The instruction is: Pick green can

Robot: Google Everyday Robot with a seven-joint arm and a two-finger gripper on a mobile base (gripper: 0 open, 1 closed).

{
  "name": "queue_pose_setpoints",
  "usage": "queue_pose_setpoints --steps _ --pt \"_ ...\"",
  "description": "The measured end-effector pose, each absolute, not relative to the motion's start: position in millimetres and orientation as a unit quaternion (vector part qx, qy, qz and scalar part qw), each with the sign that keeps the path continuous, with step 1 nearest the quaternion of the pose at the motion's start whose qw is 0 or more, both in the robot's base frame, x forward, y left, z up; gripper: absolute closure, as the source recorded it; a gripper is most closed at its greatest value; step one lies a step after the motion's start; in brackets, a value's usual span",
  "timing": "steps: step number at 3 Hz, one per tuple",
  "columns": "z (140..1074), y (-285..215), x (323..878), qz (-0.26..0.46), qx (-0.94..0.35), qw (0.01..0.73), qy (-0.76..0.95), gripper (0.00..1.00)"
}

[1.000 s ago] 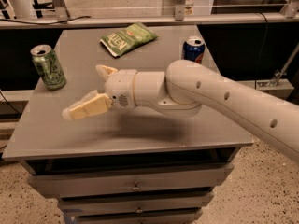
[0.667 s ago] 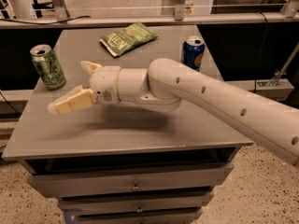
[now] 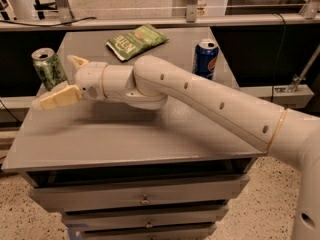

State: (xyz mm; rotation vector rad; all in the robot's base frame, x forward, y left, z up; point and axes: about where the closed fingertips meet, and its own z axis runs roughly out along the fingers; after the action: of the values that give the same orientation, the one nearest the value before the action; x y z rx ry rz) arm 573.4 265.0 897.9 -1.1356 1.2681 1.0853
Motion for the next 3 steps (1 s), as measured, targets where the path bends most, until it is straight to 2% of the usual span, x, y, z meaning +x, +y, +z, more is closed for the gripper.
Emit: queue_pose_setpoints --steps 2,3 --pt "891 303 598 0.448 -0.491 0.531 0.526 0.00" --pt "882 308 609 0.439 -0.496 0.526 0.533 0.16"
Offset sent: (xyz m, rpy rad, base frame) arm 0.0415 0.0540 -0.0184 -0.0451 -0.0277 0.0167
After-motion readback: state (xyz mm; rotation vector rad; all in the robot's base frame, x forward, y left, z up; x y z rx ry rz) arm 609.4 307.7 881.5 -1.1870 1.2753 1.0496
